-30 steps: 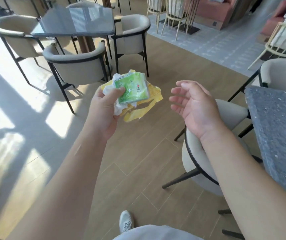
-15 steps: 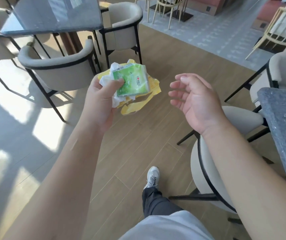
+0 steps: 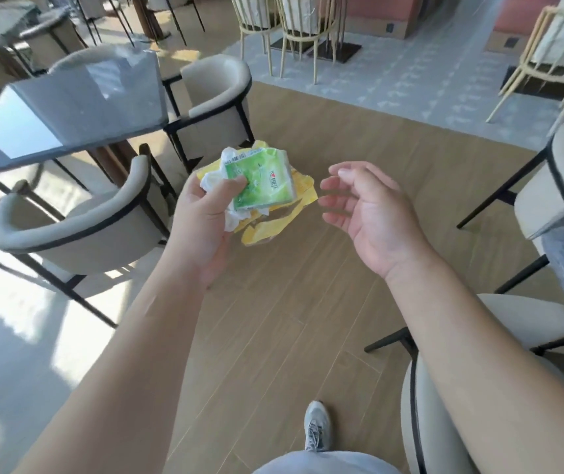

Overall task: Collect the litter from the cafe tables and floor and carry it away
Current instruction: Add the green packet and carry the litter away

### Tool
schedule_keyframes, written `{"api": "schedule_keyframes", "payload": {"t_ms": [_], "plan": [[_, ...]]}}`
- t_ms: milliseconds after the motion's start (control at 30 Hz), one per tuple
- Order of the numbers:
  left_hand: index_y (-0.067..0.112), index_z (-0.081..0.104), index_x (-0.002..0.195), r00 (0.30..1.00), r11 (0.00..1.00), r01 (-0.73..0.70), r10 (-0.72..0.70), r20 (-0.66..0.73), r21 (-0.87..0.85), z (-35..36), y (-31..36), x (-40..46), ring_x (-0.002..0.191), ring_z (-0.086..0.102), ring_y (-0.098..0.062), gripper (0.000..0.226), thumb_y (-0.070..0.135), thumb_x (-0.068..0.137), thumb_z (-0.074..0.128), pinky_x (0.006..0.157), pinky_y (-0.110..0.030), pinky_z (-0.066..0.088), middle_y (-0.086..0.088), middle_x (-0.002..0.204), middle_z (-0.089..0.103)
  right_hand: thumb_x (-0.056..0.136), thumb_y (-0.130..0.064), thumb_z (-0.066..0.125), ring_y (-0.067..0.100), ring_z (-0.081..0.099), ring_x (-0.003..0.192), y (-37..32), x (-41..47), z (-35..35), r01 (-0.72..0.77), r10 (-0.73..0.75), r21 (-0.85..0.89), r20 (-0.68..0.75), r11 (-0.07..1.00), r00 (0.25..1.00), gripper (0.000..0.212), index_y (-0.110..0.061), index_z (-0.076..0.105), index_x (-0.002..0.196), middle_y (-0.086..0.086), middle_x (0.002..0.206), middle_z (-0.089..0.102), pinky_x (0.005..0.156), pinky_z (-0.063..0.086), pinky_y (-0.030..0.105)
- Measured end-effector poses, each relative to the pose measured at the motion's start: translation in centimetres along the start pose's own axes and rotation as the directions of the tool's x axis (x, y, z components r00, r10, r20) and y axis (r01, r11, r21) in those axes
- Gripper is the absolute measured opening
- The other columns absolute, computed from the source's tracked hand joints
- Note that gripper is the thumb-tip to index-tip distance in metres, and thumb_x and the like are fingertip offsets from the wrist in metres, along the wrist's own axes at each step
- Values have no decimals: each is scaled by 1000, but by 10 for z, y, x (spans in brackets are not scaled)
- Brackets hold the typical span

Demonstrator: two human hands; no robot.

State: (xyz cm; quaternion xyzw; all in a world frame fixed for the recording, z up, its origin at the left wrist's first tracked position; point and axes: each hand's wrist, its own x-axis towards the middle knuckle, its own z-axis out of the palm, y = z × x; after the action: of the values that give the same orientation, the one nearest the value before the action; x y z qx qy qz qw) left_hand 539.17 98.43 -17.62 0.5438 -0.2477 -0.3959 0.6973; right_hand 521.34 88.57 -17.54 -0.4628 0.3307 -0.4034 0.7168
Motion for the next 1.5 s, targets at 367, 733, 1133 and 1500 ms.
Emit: {"api": "schedule_keyframes", "payload": {"t_ms": [367,733,1133,1500], "plan": [[17,59,110,992,998,-47,43,119,32,82,-6,148,101,75,-27,27,12,85,67,74,-35,60,-3,109,76,93,-17,53,17,63,71,-43,125,-45,72,-73,-10,-134,997,988,13,-14,65,95,3,83,67,59,50,27],[14,60,113,979,997,28,-12,202,-75,113,-13,379,96,76,-25,27,9,87,65,70,-36,60,-2,103,78,79,-25,60,17,63,72,-55,321,-42,80,-95,-72,-238,994,967,23,-12,65,98,3,85,66,58,50,27],[21,61,106,960,990,121,-96,263,-79,159,-1,614,97,76,-26,28,17,80,71,82,-46,58,0,103,77,80,-25,60,17,62,72,-87,524,-25,92,-122,-99,-363,991,924,21,-13,64,97,4,86,64,60,50,28],[20,61,102,941,994,104,-89,328,-31,235,-18,750,85,77,-21,17,10,89,66,61,-32,58,3,91,78,77,-26,61,17,63,71,-106,668,-83,114,-127,-56,-402,992,907,22,-15,64,95,3,86,65,59,50,27]]}}
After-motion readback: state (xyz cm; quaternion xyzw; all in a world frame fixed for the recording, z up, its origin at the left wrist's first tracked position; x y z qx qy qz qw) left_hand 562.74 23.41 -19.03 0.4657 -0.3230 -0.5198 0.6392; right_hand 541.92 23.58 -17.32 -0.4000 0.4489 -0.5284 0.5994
